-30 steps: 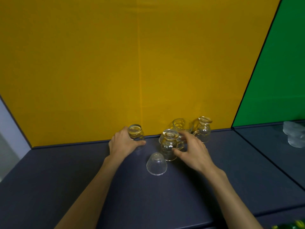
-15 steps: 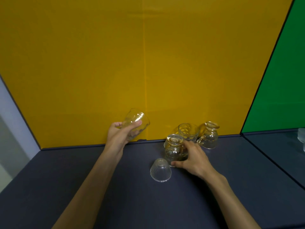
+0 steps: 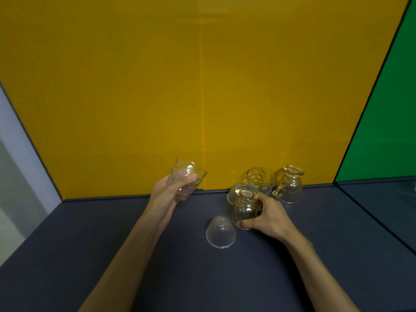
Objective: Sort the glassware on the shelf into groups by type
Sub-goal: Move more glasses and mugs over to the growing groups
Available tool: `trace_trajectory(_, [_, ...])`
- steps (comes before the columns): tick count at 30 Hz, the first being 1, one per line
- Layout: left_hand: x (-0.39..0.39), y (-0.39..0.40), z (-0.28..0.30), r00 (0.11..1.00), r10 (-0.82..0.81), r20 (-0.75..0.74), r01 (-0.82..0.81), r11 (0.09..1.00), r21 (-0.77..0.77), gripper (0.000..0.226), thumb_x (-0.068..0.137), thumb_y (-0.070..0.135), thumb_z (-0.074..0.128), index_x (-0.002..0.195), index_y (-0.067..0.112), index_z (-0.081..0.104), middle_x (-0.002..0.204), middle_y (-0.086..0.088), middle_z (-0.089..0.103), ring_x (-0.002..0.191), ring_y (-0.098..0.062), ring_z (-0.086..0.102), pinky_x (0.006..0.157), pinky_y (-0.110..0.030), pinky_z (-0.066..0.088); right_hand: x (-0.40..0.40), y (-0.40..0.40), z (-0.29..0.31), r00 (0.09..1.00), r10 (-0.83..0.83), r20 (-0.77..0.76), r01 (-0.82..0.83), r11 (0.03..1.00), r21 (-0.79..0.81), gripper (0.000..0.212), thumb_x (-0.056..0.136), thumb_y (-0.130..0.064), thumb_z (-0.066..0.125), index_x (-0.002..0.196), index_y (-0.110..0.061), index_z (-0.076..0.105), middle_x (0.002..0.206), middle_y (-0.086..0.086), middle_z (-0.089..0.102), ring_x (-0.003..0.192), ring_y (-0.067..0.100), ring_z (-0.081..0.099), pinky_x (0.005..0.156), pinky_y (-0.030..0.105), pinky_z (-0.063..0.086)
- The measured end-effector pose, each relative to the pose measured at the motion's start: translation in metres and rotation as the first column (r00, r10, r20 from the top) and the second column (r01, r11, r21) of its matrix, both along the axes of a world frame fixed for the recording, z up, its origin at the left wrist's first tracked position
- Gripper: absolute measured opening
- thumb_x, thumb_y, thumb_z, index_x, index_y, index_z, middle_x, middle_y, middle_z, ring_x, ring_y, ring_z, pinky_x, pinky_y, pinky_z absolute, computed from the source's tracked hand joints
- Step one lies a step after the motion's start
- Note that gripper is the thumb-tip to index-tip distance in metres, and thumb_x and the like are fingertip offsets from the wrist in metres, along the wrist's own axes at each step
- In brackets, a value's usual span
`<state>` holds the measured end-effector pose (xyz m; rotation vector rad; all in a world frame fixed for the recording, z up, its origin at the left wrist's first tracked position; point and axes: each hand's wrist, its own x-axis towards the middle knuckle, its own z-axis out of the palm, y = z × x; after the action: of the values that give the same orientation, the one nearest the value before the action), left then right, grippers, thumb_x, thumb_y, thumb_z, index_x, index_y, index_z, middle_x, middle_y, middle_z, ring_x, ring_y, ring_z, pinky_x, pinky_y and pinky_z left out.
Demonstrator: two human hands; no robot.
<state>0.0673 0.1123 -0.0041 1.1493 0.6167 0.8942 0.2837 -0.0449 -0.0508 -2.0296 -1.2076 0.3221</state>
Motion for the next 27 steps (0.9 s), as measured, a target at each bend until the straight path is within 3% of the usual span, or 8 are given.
trace_trajectory(3, [0.000,-0.001,0.000,1.000,-0.003,0.003,0.003,1.000,0.024,0.060,0.065,0.022,0.083,0.120,0.004,0.065,0.103,-0.006,0.076,0.087,-0.013,0.072,0.069,-0.019,0.054,-0.001,-0.004,0.007,1.000,0.027,0.010,-0.027,1.000,-0.007,0.080,0.042,-0.045,0.090,0.117,-0.034,0.065,0.104,-0.019,0.071,0.099,0.004,0.065,0.089,0.032,0.054])
trace_trajectory(7, [0.002,-0.003,-0.004,1.000,-0.025,0.014,0.025,1.000,0.018,0.061,0.068,0.021,0.083,0.123,0.004,0.064,0.112,-0.011,0.075,0.101,-0.021,0.071,0.085,-0.028,0.052,-0.005,-0.009,0.017,1.000,0.011,-0.022,-0.011,1.000,-0.001,0.057,0.042,-0.045,0.089,0.093,-0.029,0.067,0.088,-0.015,0.073,0.083,0.002,0.067,0.080,0.036,0.058])
trace_trajectory(13, [0.004,-0.009,-0.004,0.999,-0.037,-0.002,0.037,0.999,0.027,0.062,0.068,0.022,0.084,0.123,0.000,0.064,0.103,-0.006,0.076,0.093,-0.017,0.073,0.074,-0.021,0.052,-0.001,-0.015,0.041,0.999,-0.034,-0.017,0.034,0.999,0.040,0.058,0.035,-0.052,0.093,0.082,-0.026,0.071,0.080,-0.012,0.075,0.078,0.008,0.070,0.074,0.037,0.059])
trace_trajectory(17, [0.004,-0.012,0.000,0.999,-0.045,-0.011,0.045,0.998,0.040,0.063,0.069,0.022,0.084,0.125,0.000,0.063,0.100,-0.003,0.076,0.084,-0.010,0.072,0.067,-0.016,0.051,-0.001,-0.016,0.056,0.998,-0.065,0.016,0.064,0.997,0.045,0.077,0.029,-0.058,0.090,0.096,-0.026,0.071,0.092,-0.012,0.074,0.085,0.007,0.069,0.073,0.031,0.057])
trace_trajectory(21, [0.003,-0.014,0.003,0.998,-0.062,-0.022,0.063,0.996,0.056,0.072,0.066,0.026,0.086,0.129,0.003,0.061,0.110,-0.006,0.075,0.094,-0.013,0.072,0.072,-0.018,0.052,-0.003,-0.018,0.069,0.997,-0.069,0.018,0.067,0.995,0.068,0.084,0.029,-0.058,0.090,0.104,-0.025,0.069,0.098,-0.010,0.072,0.090,0.009,0.068,0.076,0.031,0.056])
trace_trajectory(25, [0.001,-0.015,0.002,0.998,-0.030,-0.052,0.032,0.998,0.053,0.067,0.061,0.030,0.092,0.119,0.007,0.067,0.106,-0.010,0.076,0.108,-0.030,0.069,0.090,-0.034,0.054,-0.005,-0.020,0.072,0.998,-0.068,0.013,0.067,0.995,0.075,0.091,0.034,-0.050,0.093,0.116,-0.020,0.067,0.105,-0.007,0.071,0.095,0.013,0.066,0.077,0.030,0.054])
trace_trajectory(27, [-0.001,-0.015,0.001,0.997,-0.006,-0.074,0.011,0.998,0.065,0.069,0.055,0.037,0.094,0.114,0.009,0.070,0.104,-0.012,0.076,0.111,-0.035,0.067,0.099,-0.043,0.052,-0.008,-0.021,0.072,0.998,-0.056,0.000,0.055,0.995,0.083,0.076,0.040,-0.044,0.094,0.107,-0.020,0.068,0.096,-0.008,0.070,0.087,0.013,0.065,0.067,0.027,0.049])
